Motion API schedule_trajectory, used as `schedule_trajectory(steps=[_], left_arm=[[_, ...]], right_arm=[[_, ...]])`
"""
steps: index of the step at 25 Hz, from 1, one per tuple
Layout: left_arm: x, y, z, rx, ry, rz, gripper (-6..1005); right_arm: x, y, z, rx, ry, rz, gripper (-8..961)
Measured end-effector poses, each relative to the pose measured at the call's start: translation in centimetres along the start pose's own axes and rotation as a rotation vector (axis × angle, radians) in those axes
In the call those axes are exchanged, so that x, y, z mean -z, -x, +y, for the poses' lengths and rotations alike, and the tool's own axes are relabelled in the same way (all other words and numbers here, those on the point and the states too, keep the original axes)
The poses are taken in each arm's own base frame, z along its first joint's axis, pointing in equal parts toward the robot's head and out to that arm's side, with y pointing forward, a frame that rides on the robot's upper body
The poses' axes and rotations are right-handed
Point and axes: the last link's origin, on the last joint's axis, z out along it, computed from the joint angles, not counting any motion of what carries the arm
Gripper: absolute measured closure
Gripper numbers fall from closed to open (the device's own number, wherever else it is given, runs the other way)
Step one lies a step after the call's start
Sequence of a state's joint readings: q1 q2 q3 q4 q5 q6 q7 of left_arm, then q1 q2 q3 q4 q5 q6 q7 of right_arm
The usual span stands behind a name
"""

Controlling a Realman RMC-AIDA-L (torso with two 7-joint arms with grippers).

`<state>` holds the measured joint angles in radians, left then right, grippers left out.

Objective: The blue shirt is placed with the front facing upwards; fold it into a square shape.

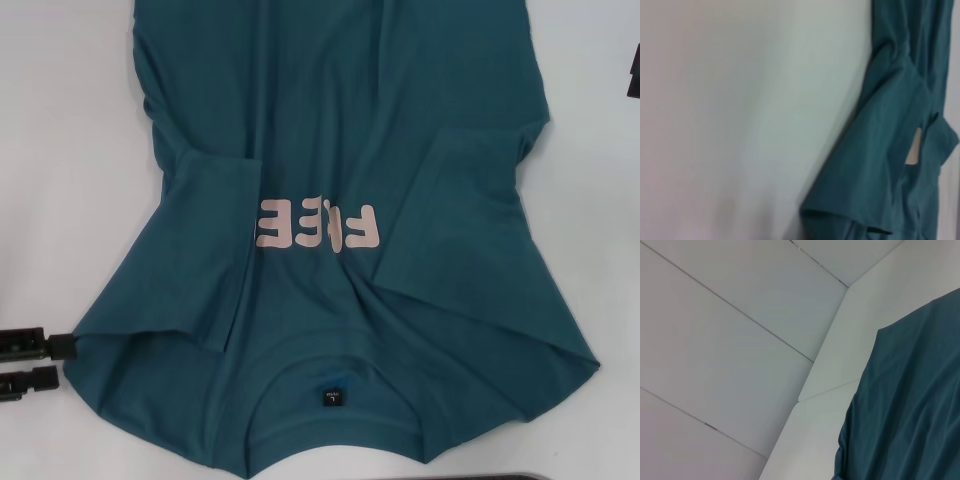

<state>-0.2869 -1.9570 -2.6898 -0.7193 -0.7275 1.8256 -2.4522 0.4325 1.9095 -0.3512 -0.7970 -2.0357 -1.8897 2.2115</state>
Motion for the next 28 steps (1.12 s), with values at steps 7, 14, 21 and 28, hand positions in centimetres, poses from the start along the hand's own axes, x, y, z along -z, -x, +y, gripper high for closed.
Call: schedule_trajectory(steps=[7, 14, 21, 28], left_arm=[[-0.5, 0.0, -0.2, 0.003, -0.025, -0.013, 385], [-1.2, -0.2, -0.1, -0.007, -0.045, -0.024, 392], [-2.1, -0.7, 0.4, -0.024, -0.038, -0.027, 398], [-3.5, -1.2, 1.1, -0.055, -0.054, -0.063, 404]], right_arm=[[0.1, 0.1, 0.0, -0.007, 0.0, -0.004, 42], [0.2, 0.1, 0.0, -0.008, 0.002, -0.007, 42], [0.2, 0.1, 0.0, -0.006, 0.002, -0.008, 42], [0.3, 0.1, 0.1, -0.007, 0.006, -0.011, 42]])
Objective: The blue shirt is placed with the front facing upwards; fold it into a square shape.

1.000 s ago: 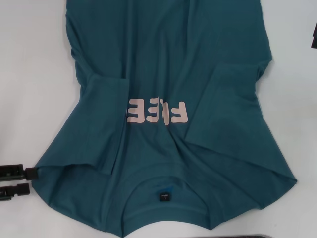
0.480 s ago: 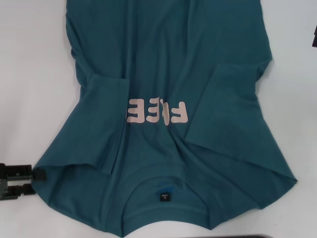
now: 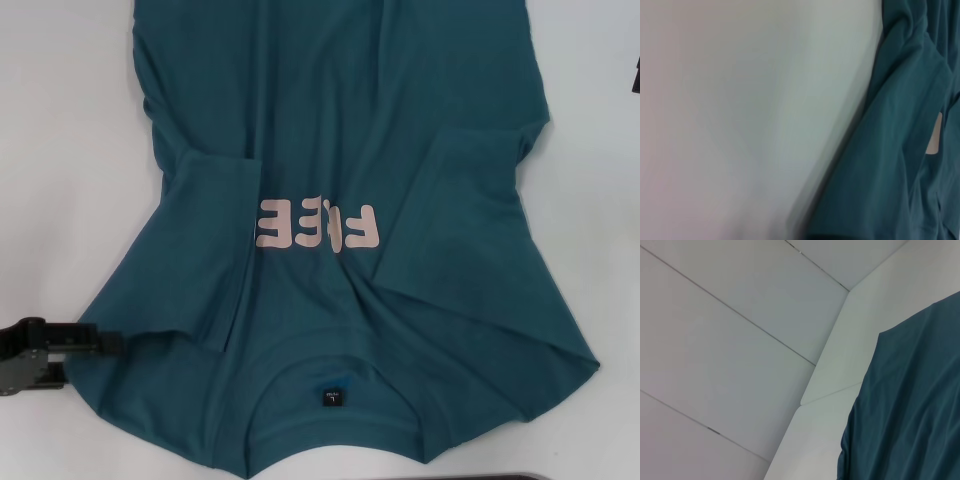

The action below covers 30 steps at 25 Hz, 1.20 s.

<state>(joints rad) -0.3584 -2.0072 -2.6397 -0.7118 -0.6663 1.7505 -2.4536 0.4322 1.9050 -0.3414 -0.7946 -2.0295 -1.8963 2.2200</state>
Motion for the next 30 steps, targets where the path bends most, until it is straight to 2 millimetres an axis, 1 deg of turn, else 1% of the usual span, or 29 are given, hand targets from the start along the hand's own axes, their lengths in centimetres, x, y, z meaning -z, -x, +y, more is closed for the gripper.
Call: schedule_trajectory(steps=[4, 11, 17, 19, 23, 24, 25, 26, 30], left_arm=[[-0.1, -0.3, 0.3, -0.006, 0.006, 0.006, 408], [0.5, -0.2, 0.9, -0.03, 0.021, 0.002, 414], [0.8, -0.3, 1.1, -0.051, 0.025, -0.005, 638], [0.8, -0.2, 1.4, -0.072, 0.043, -0.013, 833], [0.6, -0.2, 2.4, -0.112, 0.081, -0.045, 936], [0.7, -0.3, 2.5, -0.116, 0.082, -0.048, 962], [0.7, -0.5, 2.6, -0.121, 0.082, -0.049, 988], [0.8, -0.6, 2.6, -0.123, 0.08, -0.048, 988], [1.0, -1.1, 2.8, -0.131, 0.068, -0.036, 987]], right_arm=[[0.1, -0.1, 0.0, -0.007, 0.0, -0.003, 41], [0.5, -0.2, -0.1, -0.019, -0.003, -0.019, 41], [0.7, -0.3, -0.2, -0.021, -0.008, -0.028, 42], [0.8, -0.4, -0.3, -0.021, -0.016, -0.016, 42], [1.6, -1.1, -1.2, -0.063, -0.097, 0.089, 42], [2.0, -1.2, -1.4, -0.079, -0.123, 0.119, 42], [3.1, -1.7, -1.7, -0.127, -0.165, 0.185, 42], [3.1, -1.7, -1.7, -0.127, -0.165, 0.185, 42], [4.9, -2.7, -1.8, -0.198, -0.199, 0.285, 41]])
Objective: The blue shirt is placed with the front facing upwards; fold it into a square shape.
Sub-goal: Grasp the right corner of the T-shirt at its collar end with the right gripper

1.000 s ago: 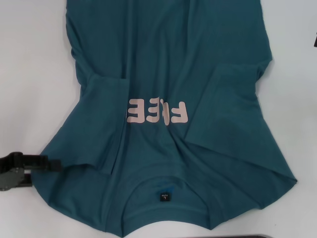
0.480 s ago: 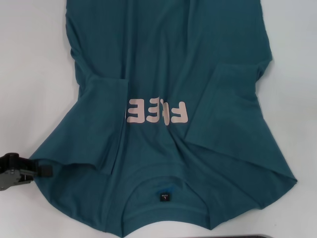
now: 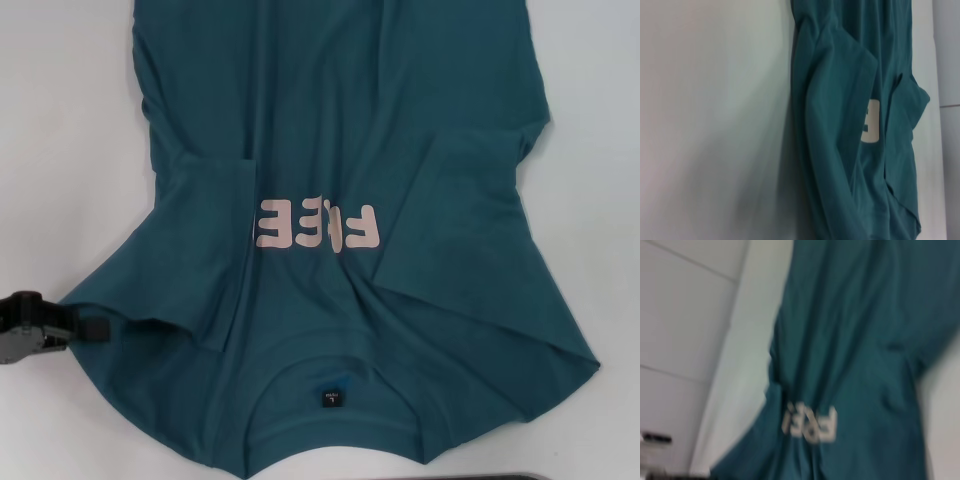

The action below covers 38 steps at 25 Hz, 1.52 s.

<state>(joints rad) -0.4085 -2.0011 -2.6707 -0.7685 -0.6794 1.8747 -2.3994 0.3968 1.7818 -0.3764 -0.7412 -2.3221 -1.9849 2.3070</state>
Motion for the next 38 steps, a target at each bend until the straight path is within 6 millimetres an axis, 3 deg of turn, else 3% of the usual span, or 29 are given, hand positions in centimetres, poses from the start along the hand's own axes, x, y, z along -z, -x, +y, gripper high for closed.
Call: schedule_trajectory(steps=[4, 10, 26, 38], left_arm=[[0.2, -0.7, 0.3, -0.011, -0.008, 0.008, 987], [0.4, -1.8, 0.7, -0.033, -0.03, 0.019, 987], [0.7, -2.2, 0.5, -0.031, -0.044, 0.041, 988], [0.7, -2.2, 0.5, -0.031, -0.045, 0.042, 987]], right_arm=[[-0.1, -1.3, -0.8, -0.049, -0.077, 0.126, 41], [-1.8, -2.1, -1.2, -0.074, -0.104, 0.258, 42], [-5.2, -3.7, -1.5, -0.07, -0.052, 0.296, 41], [-6.3, -4.0, -2.0, -0.09, -0.085, 0.309, 41]])
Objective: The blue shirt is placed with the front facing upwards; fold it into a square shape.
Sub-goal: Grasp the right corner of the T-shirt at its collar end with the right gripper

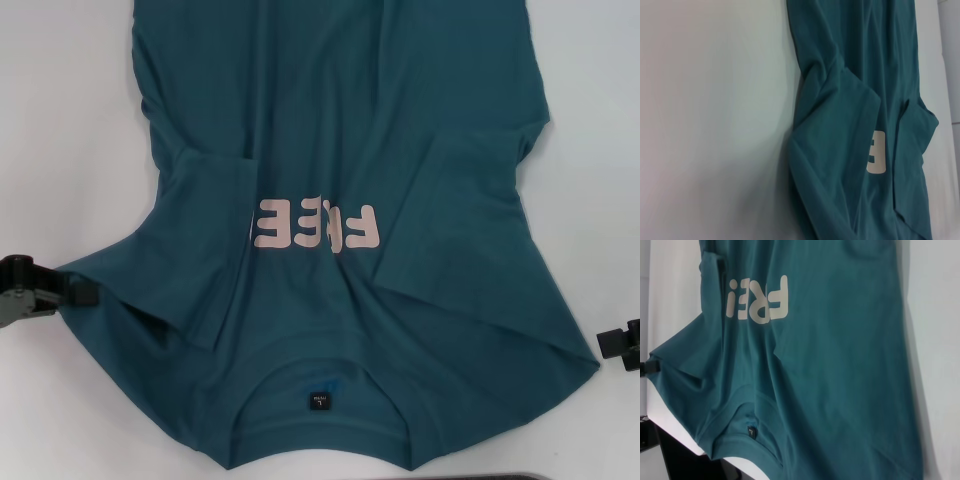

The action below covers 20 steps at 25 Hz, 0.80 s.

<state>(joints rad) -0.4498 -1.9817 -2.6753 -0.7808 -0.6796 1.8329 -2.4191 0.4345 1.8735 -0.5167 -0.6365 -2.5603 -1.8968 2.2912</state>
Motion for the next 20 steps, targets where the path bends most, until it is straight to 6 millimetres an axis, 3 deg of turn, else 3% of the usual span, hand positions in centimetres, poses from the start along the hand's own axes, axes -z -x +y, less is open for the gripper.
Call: schedule_trajectory(steps=[12, 20], left_arm=[[0.1, -0.1, 0.0, 0.002, 0.0, 0.001, 987], [0.2, -0.2, 0.0, 0.007, -0.002, 0.001, 987]], right_arm=[[-1.8, 0.5, 0.0, -0.003, -0.018, 0.039, 42], [-1.9, 0.6, 0.1, -0.005, -0.021, 0.038, 42]])
